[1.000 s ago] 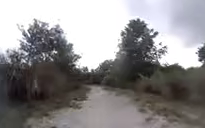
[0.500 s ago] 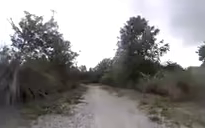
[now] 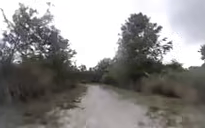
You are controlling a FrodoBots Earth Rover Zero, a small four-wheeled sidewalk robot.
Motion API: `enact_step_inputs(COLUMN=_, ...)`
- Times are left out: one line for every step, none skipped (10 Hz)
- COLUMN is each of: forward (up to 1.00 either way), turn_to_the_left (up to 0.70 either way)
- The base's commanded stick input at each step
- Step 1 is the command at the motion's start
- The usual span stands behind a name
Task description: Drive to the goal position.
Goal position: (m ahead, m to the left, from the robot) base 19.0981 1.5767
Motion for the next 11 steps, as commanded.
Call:
enact_step_inputs(forward=0.85, turn_to_the_left=0.00)
enact_step_inputs(forward=0.85, turn_to_the_left=0.00)
enact_step_inputs(forward=0.85, turn_to_the_left=0.00)
enact_step_inputs(forward=0.85, turn_to_the_left=0.09)
enact_step_inputs(forward=0.85, turn_to_the_left=0.34)
enact_step_inputs(forward=0.85, turn_to_the_left=0.34)
enact_step_inputs(forward=0.85, turn_to_the_left=0.34)
enact_step_inputs(forward=0.85, turn_to_the_left=0.34)
enact_step_inputs(forward=0.85, turn_to_the_left=0.19)
enact_step_inputs(forward=0.85, turn_to_the_left=0.00)
enact_step_inputs(forward=0.85, turn_to_the_left=0.00)
